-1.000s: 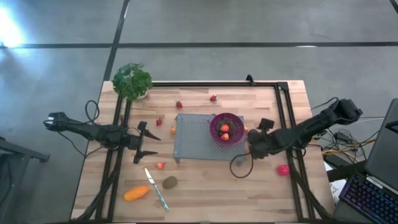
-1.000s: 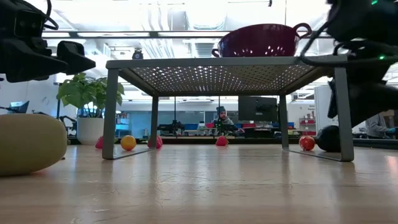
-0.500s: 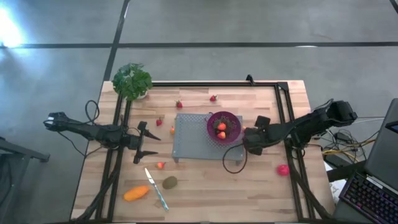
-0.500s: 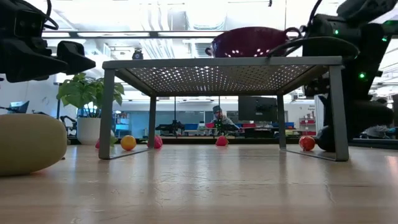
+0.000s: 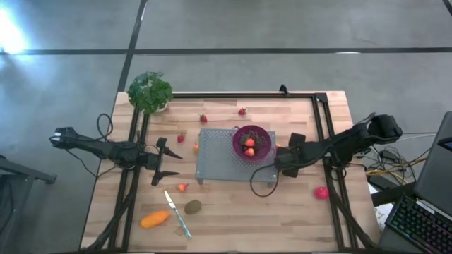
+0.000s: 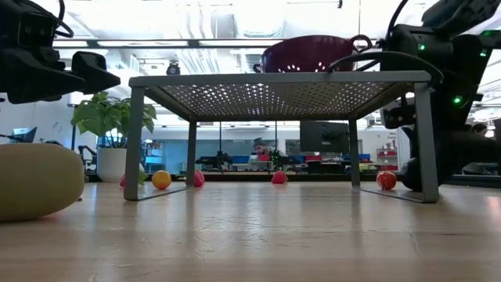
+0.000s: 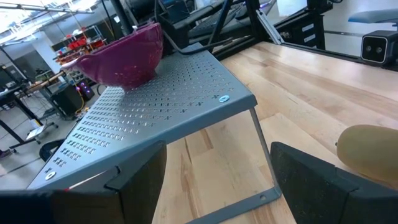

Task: Pick & Place Fruit
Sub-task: Put the plum in the purple strainer bowl on the shelf

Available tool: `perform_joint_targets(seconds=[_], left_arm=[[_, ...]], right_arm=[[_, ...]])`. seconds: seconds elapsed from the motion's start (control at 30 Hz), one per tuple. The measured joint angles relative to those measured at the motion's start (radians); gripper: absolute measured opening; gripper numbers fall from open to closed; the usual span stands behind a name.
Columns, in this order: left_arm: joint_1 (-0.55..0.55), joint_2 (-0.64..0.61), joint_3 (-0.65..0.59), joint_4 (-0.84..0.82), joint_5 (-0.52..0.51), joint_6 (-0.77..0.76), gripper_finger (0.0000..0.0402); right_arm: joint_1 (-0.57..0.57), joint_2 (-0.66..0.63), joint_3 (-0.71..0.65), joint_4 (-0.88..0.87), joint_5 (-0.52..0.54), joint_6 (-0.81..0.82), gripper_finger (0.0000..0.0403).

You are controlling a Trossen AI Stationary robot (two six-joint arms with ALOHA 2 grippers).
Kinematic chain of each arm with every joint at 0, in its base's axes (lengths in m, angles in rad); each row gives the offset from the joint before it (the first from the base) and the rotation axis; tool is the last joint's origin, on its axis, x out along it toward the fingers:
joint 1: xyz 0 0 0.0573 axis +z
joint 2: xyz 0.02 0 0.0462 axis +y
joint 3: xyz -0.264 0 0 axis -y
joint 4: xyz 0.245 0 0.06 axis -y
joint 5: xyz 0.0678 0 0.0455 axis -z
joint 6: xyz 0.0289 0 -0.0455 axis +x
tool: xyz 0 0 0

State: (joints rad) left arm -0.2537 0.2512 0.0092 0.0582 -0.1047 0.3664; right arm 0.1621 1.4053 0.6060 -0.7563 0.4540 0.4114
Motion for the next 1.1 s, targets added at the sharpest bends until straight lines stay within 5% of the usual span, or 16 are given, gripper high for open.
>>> perform_joint_targets(seconds=[1.1], left_arm=[[0.0,0.0,0.0,0.0,0.0,0.0,0.0291]], right_arm=[[0.057,-0.411,0.034,-0.145,-0.429,0.162,0.026]])
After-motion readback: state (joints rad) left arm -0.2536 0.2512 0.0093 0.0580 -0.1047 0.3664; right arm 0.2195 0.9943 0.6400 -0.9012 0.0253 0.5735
